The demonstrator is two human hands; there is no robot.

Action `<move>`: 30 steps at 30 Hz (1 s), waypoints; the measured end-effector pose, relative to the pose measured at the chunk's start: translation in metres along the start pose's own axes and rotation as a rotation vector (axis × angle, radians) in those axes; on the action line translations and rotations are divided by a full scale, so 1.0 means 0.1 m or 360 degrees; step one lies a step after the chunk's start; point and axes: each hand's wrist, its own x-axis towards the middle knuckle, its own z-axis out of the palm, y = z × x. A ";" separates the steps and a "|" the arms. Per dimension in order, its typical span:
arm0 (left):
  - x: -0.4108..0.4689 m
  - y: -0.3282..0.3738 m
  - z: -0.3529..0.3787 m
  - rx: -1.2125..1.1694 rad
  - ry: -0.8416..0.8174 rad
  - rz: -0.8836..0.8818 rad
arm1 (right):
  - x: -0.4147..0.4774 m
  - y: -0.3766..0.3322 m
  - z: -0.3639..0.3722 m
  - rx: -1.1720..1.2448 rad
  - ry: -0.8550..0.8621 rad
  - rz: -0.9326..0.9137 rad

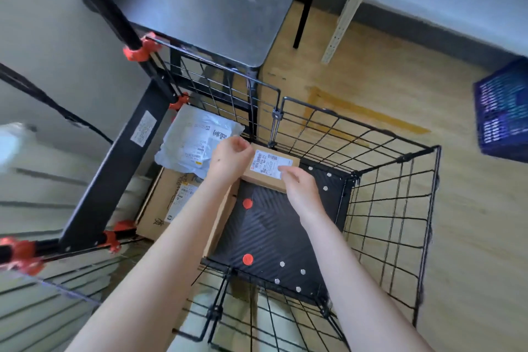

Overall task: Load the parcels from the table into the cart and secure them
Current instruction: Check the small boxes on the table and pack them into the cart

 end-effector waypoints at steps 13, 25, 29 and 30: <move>-1.50 0.75 -1.04 -0.0177 -0.0134 0.0466 | -1.63 -1.35 -0.38 -0.0159 -0.0050 -0.0409; -2.59 0.86 -1.74 -0.0554 0.0125 0.0605 | -2.39 -1.58 -0.58 -0.0354 -0.0158 -0.0773; -2.94 0.85 -1.78 -0.0694 0.0369 0.0643 | -2.50 -1.60 -0.67 -0.0501 -0.0321 -0.1006; -3.05 0.83 -1.76 -0.0721 0.0444 0.0621 | -2.52 -1.59 -0.69 -0.0545 -0.0392 -0.1047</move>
